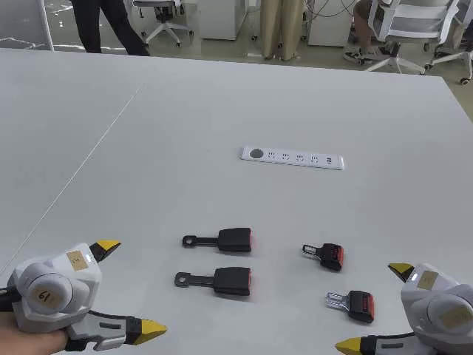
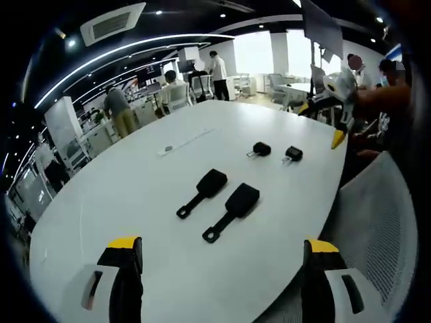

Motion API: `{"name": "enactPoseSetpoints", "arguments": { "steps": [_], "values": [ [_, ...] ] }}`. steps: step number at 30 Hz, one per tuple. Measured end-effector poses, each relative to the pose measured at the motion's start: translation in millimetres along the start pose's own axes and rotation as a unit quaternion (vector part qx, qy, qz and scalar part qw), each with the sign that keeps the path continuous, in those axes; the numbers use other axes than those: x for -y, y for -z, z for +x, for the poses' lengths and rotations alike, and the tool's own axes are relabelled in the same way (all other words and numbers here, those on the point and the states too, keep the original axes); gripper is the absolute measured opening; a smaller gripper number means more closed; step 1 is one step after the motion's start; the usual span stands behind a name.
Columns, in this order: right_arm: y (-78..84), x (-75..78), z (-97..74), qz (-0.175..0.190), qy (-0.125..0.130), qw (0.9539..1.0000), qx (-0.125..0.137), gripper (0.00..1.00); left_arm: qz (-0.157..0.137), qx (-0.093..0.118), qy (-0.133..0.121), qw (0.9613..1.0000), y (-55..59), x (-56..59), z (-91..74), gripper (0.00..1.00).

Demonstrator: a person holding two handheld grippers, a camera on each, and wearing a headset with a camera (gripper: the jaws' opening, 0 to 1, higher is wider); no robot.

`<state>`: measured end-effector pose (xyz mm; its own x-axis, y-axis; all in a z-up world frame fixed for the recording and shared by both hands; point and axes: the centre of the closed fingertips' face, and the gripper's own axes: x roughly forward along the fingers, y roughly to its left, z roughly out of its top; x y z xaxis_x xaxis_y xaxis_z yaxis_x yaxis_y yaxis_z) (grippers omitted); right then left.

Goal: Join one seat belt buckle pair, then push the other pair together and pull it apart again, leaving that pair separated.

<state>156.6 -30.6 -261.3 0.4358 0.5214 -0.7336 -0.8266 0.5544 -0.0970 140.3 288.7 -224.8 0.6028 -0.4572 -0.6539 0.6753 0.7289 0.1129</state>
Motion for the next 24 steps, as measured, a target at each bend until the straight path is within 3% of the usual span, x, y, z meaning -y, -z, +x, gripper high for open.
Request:
{"name": "enactPoseSetpoints", "arguments": {
  "steps": [7, 24],
  "values": [
    [-1.6, 0.7, -0.7, 0.005, 0.002, 1.0, 0.006, 1.0, -0.001, 0.001, 0.001, 1.0, -0.7, 5.6, -0.8, 1.0],
    [-7.3, 0.1, -3.8, 0.006, 0.008, 0.9998, 0.016, 1.0, -0.007, 0.006, -0.008, 0.9999, 0.1, 0.4, -8.2, 1.0]
  ]
}}
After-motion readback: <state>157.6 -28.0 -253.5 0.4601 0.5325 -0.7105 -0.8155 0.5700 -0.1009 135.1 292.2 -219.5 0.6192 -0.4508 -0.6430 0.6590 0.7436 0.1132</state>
